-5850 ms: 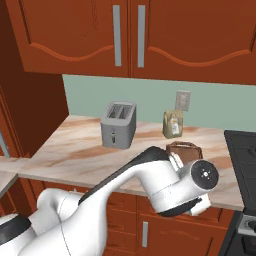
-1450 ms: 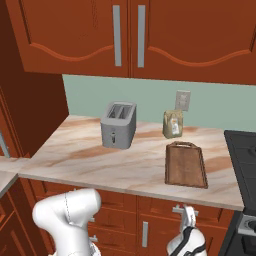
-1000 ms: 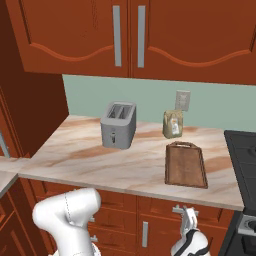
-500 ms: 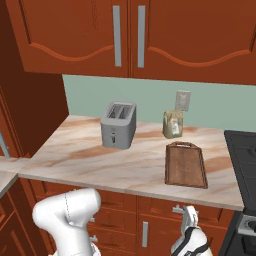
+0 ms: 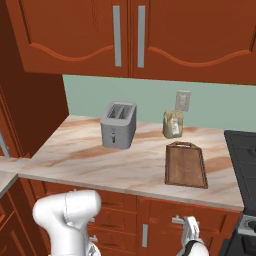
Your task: Open the drawer on the right and place the cutting tools on the cutting board.
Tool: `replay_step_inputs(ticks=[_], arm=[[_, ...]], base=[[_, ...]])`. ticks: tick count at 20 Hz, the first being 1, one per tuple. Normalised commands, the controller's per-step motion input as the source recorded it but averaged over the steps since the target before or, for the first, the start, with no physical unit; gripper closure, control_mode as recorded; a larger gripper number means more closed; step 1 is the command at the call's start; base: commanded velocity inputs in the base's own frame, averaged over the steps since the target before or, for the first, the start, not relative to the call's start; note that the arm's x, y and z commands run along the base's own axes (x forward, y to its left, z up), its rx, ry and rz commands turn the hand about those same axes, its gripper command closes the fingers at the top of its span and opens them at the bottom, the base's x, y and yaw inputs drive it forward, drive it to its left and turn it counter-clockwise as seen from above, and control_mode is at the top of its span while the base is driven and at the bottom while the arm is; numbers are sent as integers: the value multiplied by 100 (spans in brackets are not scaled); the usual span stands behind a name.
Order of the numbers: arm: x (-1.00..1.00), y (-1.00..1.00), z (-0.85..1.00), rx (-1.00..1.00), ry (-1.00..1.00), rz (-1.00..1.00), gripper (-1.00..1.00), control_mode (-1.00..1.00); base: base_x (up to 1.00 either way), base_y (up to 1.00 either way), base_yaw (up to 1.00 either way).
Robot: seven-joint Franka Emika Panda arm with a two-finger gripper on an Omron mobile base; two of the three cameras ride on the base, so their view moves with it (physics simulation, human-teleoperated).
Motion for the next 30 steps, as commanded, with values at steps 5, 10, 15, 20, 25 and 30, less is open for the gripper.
replay_step_inputs(ticks=[5,10,15,20,25,30], arm=[[-100,-59,-17,0,0,-3,100,-100],[-100,-60,-17,0,0,-3,100,-100],[-100,-63,-15,0,-1,-3,100,-100],[-100,-68,-5,3,-2,-4,100,-100],[-100,-70,0,8,-2,-7,100,-100],[-100,-70,7,7,0,-7,100,-100]], base=[[0,0,0],[0,0,0],[0,0,0],[0,0,0],[0,0,0],[0,0,0]])
